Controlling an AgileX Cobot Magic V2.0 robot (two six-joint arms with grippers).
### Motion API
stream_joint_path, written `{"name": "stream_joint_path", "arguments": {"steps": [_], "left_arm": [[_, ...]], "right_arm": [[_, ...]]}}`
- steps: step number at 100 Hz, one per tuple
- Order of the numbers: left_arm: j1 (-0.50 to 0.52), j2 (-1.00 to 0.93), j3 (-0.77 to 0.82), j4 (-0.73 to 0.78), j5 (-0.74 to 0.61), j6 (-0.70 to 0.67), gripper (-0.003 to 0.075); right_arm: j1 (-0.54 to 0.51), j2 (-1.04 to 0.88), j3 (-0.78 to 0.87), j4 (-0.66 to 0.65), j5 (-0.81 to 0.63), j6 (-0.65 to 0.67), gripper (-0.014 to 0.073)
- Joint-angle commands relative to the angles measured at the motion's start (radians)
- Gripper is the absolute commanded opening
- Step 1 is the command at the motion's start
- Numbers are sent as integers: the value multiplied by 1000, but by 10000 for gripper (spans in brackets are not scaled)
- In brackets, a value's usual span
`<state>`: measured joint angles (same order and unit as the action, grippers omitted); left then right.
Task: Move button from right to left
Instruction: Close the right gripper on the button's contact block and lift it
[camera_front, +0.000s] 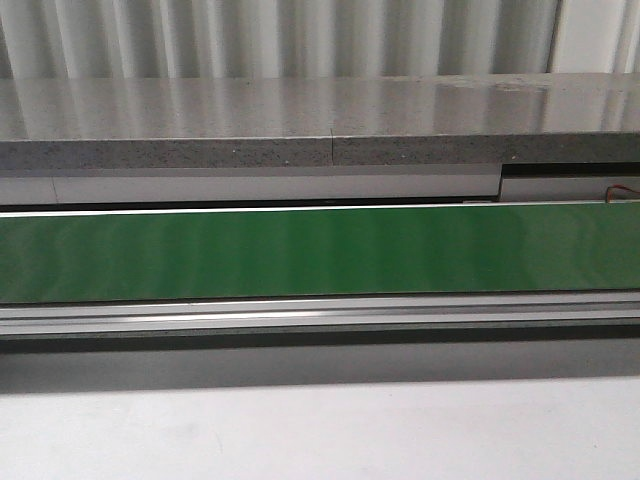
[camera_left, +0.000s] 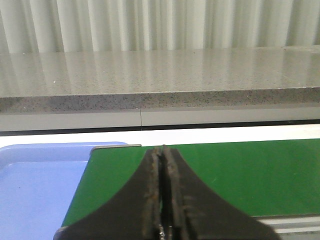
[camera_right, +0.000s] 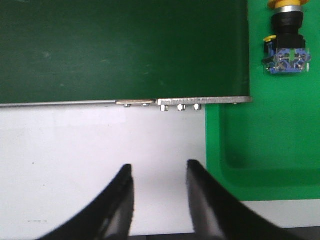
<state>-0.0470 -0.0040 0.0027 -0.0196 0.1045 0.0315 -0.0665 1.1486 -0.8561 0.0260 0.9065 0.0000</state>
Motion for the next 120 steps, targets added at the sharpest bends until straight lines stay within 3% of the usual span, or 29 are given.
{"name": "stream_joint_path", "arguments": {"steps": [1,8,26,80,120], "left_arm": [[3,-33,39,-2,-77,-7,-20],[3,-33,39,-2,-77,-7,-20],[3,-33,39,-2,-77,-7,-20],[3,-33,39,-2,-77,-7,-20],[3,-33,39,-2,-77,-7,-20]], "right_arm": [[2,29,-63,1,-9,-9,448],[2,60,-87,4,4,-9,491],[-30,136,-157,2,13,-9,489],[-329,381,-374,-19,46,-9,489],[-360,567,-462,-54,74,-80,489]]}}
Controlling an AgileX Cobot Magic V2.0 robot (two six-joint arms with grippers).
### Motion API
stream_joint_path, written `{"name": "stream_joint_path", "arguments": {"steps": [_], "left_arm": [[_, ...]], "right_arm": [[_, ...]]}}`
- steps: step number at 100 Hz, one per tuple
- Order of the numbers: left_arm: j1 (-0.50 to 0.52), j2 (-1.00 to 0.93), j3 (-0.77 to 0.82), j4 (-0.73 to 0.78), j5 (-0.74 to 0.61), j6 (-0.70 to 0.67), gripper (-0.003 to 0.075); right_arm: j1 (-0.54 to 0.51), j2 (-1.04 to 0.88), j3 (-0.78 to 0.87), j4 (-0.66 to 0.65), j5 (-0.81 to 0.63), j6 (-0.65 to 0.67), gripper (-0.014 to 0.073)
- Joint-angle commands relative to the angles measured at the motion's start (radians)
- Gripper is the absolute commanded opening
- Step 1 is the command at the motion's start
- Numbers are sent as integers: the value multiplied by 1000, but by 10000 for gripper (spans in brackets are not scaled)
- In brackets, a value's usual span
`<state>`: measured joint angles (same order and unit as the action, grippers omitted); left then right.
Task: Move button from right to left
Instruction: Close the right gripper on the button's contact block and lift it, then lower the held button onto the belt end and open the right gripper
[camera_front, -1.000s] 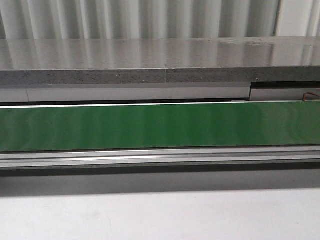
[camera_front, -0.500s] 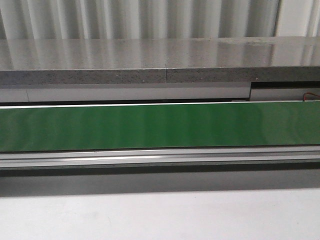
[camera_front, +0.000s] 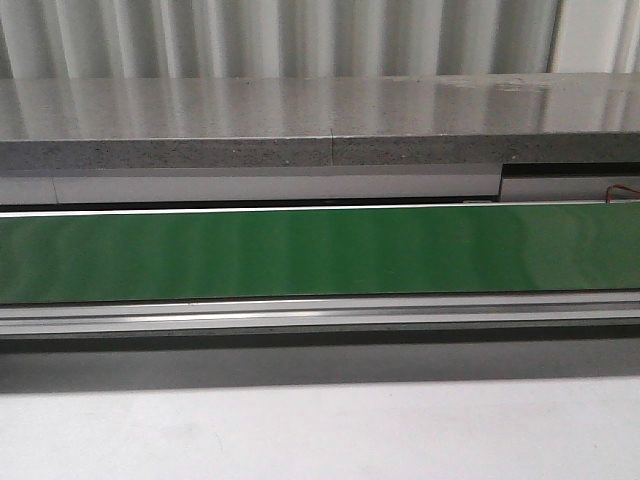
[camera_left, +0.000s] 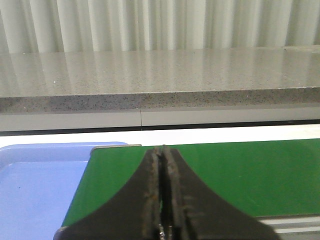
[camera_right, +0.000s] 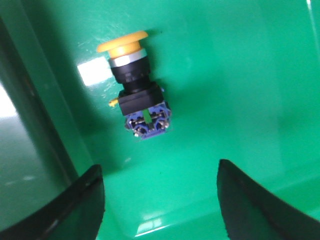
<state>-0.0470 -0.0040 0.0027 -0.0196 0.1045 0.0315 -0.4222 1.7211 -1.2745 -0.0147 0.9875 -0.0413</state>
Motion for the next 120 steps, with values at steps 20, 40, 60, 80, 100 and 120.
{"name": "stream_joint_path", "arguments": {"steps": [20,40,60,80,100,120], "left_arm": [[3,-33,39,-2,-77,-7,-20],[3,-33,39,-2,-77,-7,-20],[3,-33,39,-2,-77,-7,-20],[3,-33,39,-2,-77,-7,-20],[3,-33,39,-2,-77,-7,-20],[3,-33,39,-2,-77,-7,-20]], "right_arm": [[-4,82,-80,-10,-9,-64,489],[-3,156,-88,-2,-21,-83,489],[-3,192,-88,0,-65,-84,488],[-3,192,-88,2,-65,-108,235],[-3,178,-89,2,-67,-108,168],[-2,81,-89,57,-57,-106,168]]}}
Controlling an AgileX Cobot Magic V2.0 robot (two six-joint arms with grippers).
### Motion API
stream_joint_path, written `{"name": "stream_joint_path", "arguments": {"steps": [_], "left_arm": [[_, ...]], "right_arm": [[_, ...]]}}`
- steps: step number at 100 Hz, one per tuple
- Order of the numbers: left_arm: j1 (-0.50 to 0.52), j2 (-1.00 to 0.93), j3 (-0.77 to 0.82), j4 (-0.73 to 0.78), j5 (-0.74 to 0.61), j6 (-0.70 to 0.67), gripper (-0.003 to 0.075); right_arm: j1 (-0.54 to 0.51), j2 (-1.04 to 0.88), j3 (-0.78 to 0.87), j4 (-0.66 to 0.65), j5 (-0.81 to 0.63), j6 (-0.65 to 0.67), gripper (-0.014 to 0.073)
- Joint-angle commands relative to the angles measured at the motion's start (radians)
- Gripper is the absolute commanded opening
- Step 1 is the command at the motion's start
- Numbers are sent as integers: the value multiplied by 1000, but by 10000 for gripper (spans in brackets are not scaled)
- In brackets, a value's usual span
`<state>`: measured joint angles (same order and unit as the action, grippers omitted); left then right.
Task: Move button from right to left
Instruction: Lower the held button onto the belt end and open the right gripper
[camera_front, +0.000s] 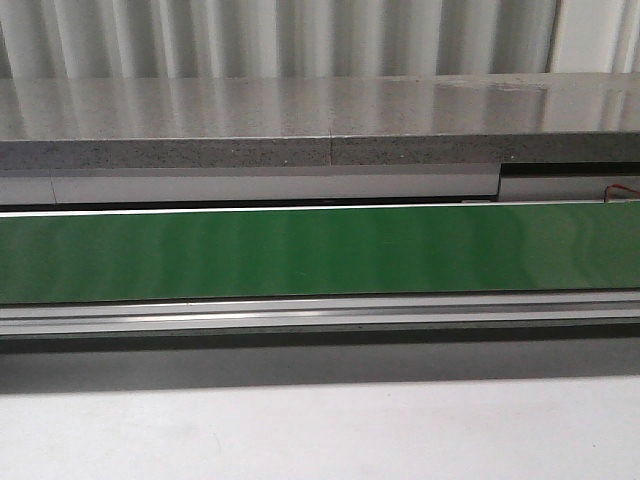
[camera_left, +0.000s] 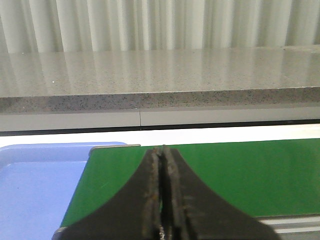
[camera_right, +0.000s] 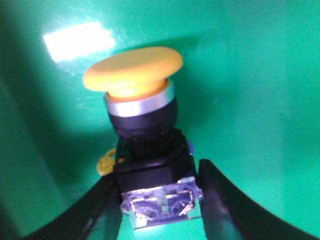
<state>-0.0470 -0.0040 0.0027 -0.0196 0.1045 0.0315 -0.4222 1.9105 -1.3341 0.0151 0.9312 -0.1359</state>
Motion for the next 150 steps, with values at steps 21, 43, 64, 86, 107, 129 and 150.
{"name": "stream_joint_path", "arguments": {"steps": [21,43,64,86,107,129,150], "left_arm": [[3,-33,39,-2,-77,-7,-20],[3,-33,39,-2,-77,-7,-20],[3,-33,39,-2,-77,-7,-20],[3,-33,39,-2,-77,-7,-20],[3,-33,39,-2,-77,-7,-20],[3,-33,39,-2,-77,-7,-20],[3,-33,39,-2,-77,-7,-20]], "right_arm": [[10,-243,-29,107,62,-12,168],[101,-317,-28,146,145,16,168],[218,-313,-27,141,152,98,168],[256,-237,-27,140,141,168,168],[256,-179,-27,139,134,186,204],[257,-189,-27,139,134,163,514],[294,-264,-27,153,132,54,519]]}}
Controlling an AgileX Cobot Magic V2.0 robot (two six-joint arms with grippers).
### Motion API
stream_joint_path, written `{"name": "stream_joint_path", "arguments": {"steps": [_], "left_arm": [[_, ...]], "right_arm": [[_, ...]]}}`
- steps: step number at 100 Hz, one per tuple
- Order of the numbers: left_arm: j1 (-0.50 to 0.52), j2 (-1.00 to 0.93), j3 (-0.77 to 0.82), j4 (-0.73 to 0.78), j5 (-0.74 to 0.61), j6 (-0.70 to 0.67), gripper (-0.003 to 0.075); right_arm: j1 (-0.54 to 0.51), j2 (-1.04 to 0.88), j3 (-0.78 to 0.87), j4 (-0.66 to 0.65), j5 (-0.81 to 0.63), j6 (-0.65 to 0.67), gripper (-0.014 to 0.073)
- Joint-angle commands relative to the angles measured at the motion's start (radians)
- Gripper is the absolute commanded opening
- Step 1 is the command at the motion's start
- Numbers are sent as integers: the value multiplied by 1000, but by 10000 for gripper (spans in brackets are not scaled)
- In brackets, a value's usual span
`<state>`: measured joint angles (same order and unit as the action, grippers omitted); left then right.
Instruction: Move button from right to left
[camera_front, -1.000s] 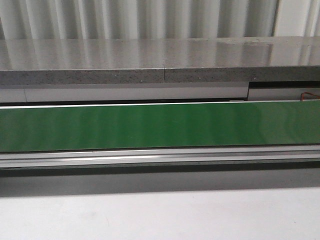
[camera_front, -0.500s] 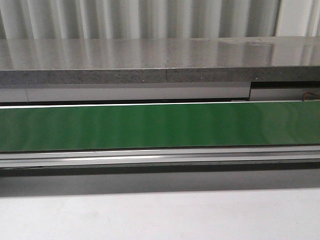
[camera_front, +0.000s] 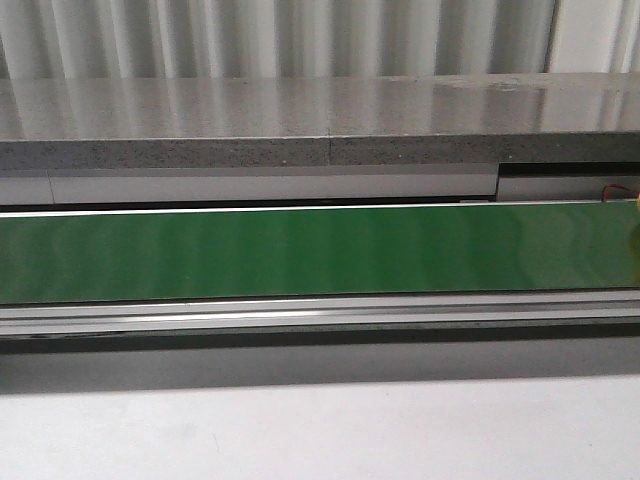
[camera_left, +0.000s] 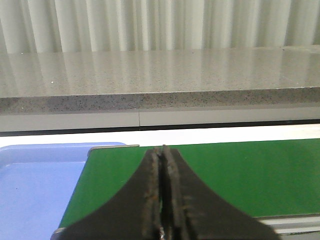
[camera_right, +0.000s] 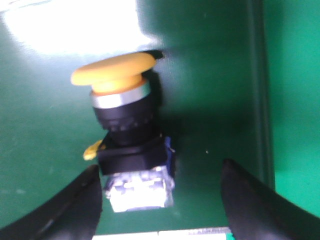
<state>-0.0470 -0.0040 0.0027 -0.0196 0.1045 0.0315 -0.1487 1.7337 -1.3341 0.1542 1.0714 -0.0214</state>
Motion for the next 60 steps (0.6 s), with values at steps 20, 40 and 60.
{"name": "stream_joint_path", "arguments": {"steps": [20,40,60], "left_arm": [[3,-33,39,-2,-77,-7,-20],[3,-33,39,-2,-77,-7,-20],[3,-33,39,-2,-77,-7,-20]], "right_arm": [[104,-181,-27,17,-7,-73,477],[174,-268,18,17,-4,-73,120],[196,-393,136,17,-79,-77,-64]]}}
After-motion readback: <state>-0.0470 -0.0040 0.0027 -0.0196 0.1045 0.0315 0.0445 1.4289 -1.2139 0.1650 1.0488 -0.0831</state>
